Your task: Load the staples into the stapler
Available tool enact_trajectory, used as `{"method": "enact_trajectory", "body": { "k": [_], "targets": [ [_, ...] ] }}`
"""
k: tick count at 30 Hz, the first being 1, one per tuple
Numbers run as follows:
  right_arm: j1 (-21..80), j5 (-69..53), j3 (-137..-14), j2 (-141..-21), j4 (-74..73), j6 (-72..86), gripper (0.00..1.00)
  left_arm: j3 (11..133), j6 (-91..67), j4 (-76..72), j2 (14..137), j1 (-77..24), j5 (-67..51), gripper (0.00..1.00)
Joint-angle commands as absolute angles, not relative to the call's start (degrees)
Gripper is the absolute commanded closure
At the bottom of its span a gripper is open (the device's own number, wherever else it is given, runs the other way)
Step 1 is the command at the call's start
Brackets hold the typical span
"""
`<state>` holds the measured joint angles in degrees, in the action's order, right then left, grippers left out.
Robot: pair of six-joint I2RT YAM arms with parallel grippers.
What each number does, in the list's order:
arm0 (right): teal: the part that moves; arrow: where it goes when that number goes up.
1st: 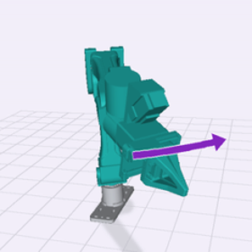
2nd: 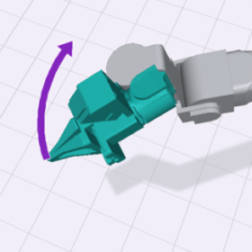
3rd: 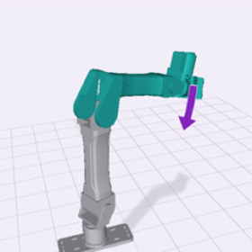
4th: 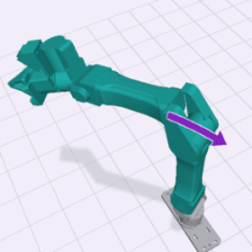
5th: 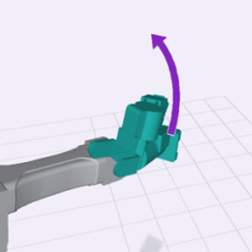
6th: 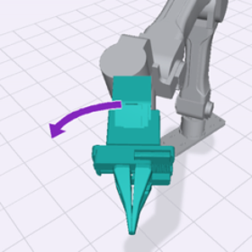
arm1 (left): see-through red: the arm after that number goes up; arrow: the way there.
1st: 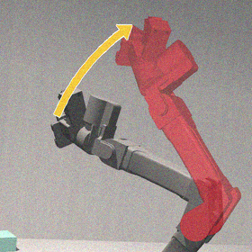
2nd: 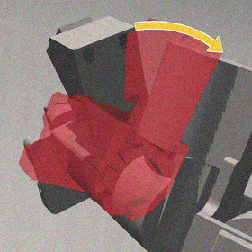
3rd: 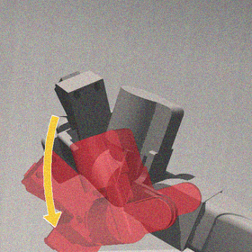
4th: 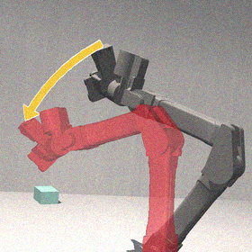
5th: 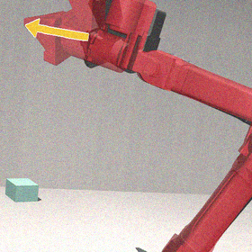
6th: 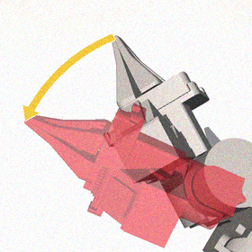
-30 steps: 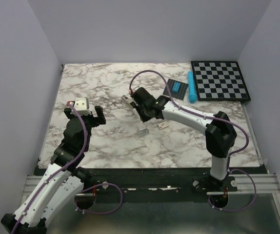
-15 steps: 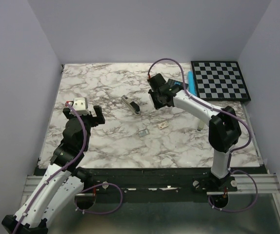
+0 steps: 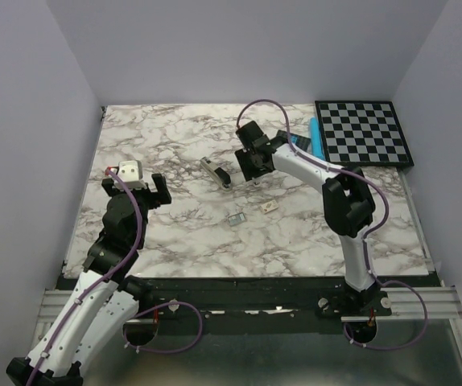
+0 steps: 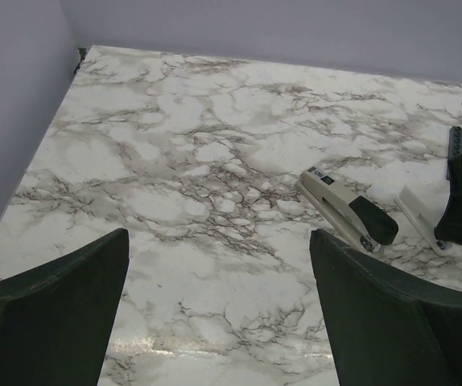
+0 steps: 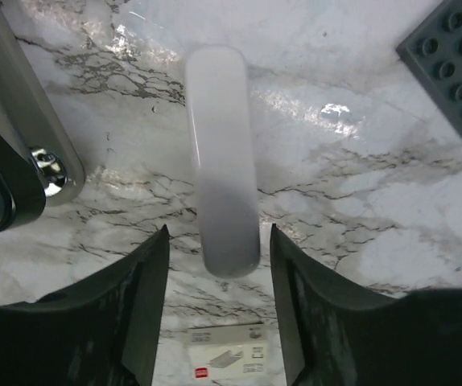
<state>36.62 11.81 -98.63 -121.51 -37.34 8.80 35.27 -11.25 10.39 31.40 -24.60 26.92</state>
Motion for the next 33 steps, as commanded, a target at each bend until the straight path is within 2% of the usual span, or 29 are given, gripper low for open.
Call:
{"method": "enact_trajectory", "body": {
  "k": [1, 2, 11, 18, 26, 33],
  "targets": [
    [35.95, 10.11, -99.32, -117.97, -36.22, 9.22, 0.32, 34.54, -12.13, 9.23, 30.76, -23.47, 24.96, 0.01],
    [35.86, 10.54, -98.53, -116.73, -35.69, 9.66, 0.24, 34.54, -12.30, 8.88, 30.50, -23.29, 24.61, 0.01],
    [30.07, 16.42, -79.40, -92.31, -25.67, 15.73, 0.00, 34.28, -14.15, 8.70, 27.78, -21.62, 27.24, 0.01],
    [22.68, 25.65, -63.23, -66.39, -23.03, 20.39, 0.00, 34.80, -16.87, 10.11, 22.77, -21.01, 33.31, 0.01],
    [22.06, 35.94, -48.70, -36.17, -21.98, 22.06, 0.00, 32.08, -15.47, 6.60, 12.75, -20.39, 38.05, 0.01],
    [22.06, 35.16, -41.31, -21.47, -20.48, 19.16, 0.00, 30.23, -15.82, 3.87, 5.81, -20.21, 38.32, 0.01]
  ]
}}
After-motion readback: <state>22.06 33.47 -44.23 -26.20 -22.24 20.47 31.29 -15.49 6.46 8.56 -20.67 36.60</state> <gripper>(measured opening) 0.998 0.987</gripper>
